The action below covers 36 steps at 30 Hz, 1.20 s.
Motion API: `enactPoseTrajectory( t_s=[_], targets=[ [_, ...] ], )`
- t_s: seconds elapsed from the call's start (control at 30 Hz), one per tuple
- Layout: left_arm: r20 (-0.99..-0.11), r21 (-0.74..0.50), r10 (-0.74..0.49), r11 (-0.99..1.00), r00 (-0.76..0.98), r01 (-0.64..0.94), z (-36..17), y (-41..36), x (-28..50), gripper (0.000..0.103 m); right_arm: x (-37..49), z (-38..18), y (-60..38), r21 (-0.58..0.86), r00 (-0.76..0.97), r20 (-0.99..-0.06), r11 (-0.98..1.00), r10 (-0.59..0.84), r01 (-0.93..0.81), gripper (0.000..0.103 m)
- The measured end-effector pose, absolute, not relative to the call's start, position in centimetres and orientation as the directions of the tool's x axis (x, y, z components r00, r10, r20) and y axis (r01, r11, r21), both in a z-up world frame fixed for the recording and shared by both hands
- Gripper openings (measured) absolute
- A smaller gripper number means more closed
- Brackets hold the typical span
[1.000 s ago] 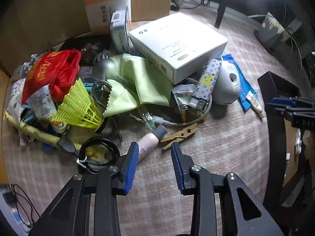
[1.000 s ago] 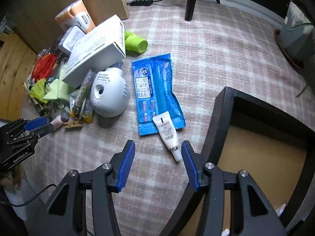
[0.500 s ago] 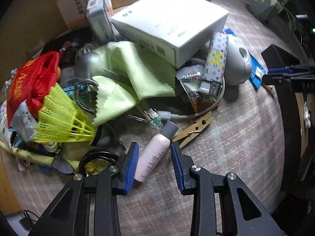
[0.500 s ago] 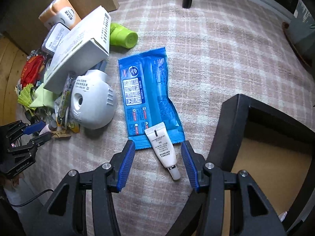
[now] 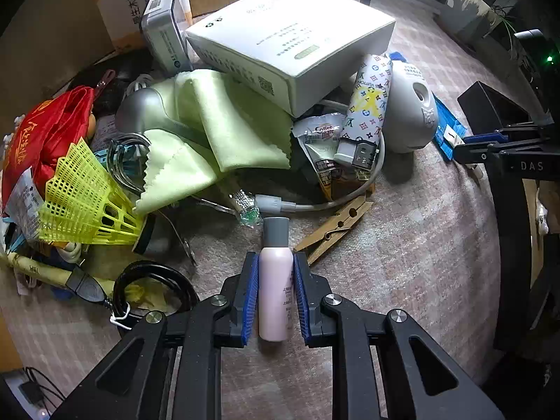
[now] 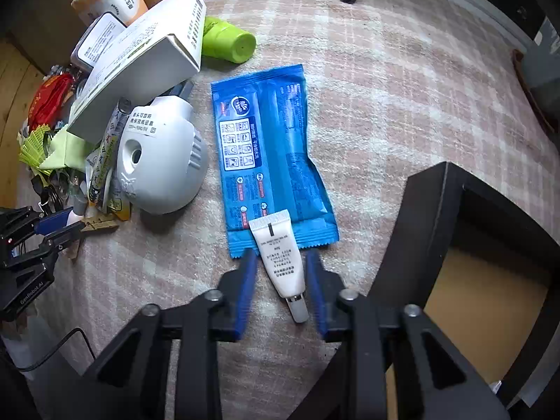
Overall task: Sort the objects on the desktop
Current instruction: 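Grasp the pink bottle with the left gripper while the right gripper grasps the white tube, then carry the pink bottle and white tube to the tray and release both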
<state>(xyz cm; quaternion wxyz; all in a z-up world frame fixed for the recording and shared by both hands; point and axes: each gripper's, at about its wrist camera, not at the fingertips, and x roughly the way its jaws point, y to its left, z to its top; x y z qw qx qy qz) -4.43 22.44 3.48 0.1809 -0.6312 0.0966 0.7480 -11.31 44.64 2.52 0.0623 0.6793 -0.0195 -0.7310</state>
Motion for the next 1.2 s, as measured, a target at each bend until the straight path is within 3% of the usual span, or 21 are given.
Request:
enactPoseTrajectory(
  t_s=[0.43, 0.67, 0.87, 0.93, 1.2],
  targets=[
    [-0.968, -0.123, 0.182, -0.945, -0.176, -0.302, 4.8, 21.5, -1.1, 0.019, -9.8, 4.4, 46.1, 0.189, -0.113, -0.975, -0.982, -0.191, 0.028, 0.022],
    [-0.95, -0.166, 0.234, -0.94, -0.207, -0.299, 6.9, 21.3, 0.3, 0.019, -6.3, 7.6, 52.1, 0.239, -0.157, -0.958, -0.971, -0.239, 0.021, 0.022],
    [-0.928, -0.209, 0.303, -0.904, -0.216, -0.373, 9.9, 26.8, 1.4, 0.019, -2.4, 10.0, 58.0, 0.247, -0.211, -0.948, -0.969, -0.24, -0.009, 0.022],
    [-0.919, -0.226, 0.335, -0.881, -0.209, -0.416, 11.0, 28.0, 1.6, 0.019, -1.8, 10.9, 54.9, 0.239, -0.232, -0.947, -0.97, -0.225, -0.035, 0.022],
    [-0.892, -0.27, 0.427, -0.768, -0.15, -0.581, 12.5, 39.8, 3.5, 0.019, -0.5, 9.4, 57.4, 0.205, -0.281, -0.948, -0.964, -0.152, -0.171, 0.022]
  ],
)
